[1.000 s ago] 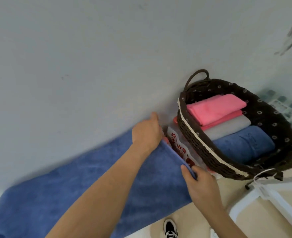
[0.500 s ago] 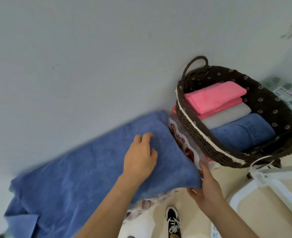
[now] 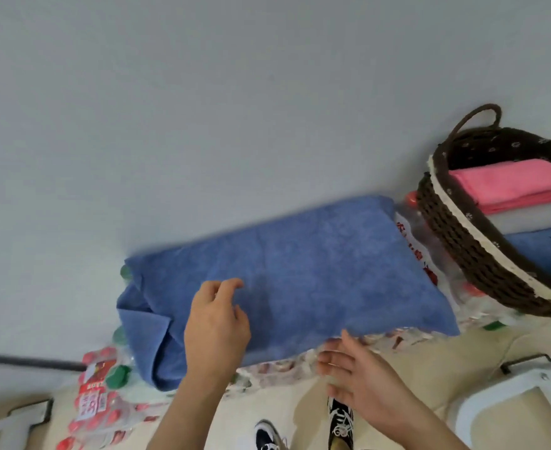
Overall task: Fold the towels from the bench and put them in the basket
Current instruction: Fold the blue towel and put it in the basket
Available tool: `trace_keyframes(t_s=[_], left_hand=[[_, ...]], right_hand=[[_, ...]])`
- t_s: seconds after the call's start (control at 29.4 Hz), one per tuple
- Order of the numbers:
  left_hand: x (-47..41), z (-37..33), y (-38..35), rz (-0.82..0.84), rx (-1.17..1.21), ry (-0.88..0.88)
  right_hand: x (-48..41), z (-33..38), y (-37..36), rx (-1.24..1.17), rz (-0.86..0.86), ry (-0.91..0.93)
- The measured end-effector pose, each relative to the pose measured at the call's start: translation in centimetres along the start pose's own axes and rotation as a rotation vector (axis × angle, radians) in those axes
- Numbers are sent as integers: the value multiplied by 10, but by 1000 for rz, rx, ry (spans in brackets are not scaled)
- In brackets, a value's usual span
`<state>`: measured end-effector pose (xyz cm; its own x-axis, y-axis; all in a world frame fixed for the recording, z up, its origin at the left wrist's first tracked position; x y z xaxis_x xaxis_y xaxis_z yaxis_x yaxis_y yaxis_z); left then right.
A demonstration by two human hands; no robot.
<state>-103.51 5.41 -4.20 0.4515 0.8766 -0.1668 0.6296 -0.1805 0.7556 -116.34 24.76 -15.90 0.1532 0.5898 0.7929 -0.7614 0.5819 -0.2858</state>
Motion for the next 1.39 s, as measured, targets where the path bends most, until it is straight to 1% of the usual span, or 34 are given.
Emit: trace_keyframes(t_s=[0.1,0.14,0.2,0.27,0.31,0.37,0.41,0.48,0.51,0.54,0.58,0.61,0.68,0.75,0.82,0.92,0.99,1.05,1.12,1.19,1.26,1.33,1.39], left_hand=[[15,64,41,-69,-185,167],[21,84,52,-78,-202,233],[34,113,70,-110,-107,349],[44,126,83,-149,82,408],[48,131,87,-175,182,428],[57,143,101,-274,406,527],[65,152,108,-359,543,591],[86,172,120,-554,858,719],[97,180,120,-608,1008,793],[108,188,118,-623,1126,870],[118,193,115,-597,1202,931],[127,198,113,-541,1226,976],[139,206,108,-402,1182,1035],[144,210,104,-249,1117,1054],[143,212,102,-139,1087,1028],[131,215,103,-109,1049,962],[118,217,107,-163,992,874],[109,218,111,-221,933,762],[112,218,110,-215,855,690],[118,218,107,-174,847,670],[123,216,100,-105,998,719],[127,216,89,-15,1207,824],[129,216,85,61,1279,863]], right_hand=[[1,6,-56,252,48,81],[2,7,-72,330,46,105],[3,6,-95,483,13,142],[6,4,-114,708,13,177],[7,2,-126,837,43,202],[9,0,-155,1033,98,277],[9,1,-171,1095,98,342],[7,10,-201,1196,21,503],[6,16,-215,1234,-12,559],[4,21,-231,1255,-23,597],[2,27,-248,1268,-25,631],[-1,36,-266,1292,-34,681],[-8,54,-300,1404,-72,808],[-18,66,-328,1543,-108,904],[-33,71,-349,1688,-163,936],[-52,77,-366,1908,-303,906],[-57,83,-381,2049,-423,930],[-64,89,-397,2159,-490,931],[-73,91,-407,2253,-458,861],[-80,90,-412,2278,-380,793],[-84,91,-414,2261,-337,752],[-83,92,-417,2210,-311,756],[-82,90,-421,2060,-225,784]])
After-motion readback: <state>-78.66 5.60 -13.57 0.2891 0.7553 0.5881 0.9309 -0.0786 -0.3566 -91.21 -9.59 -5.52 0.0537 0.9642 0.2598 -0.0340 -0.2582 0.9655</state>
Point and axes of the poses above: each hand's wrist, its own x-axis away from the middle knuckle, its own y-axis out of the back of the hand, z = x × y, the point moved 8 cm from there along -x, towards the middle knuckle, and after that the axes turned 15 degrees about x, right-handed, at the moved point
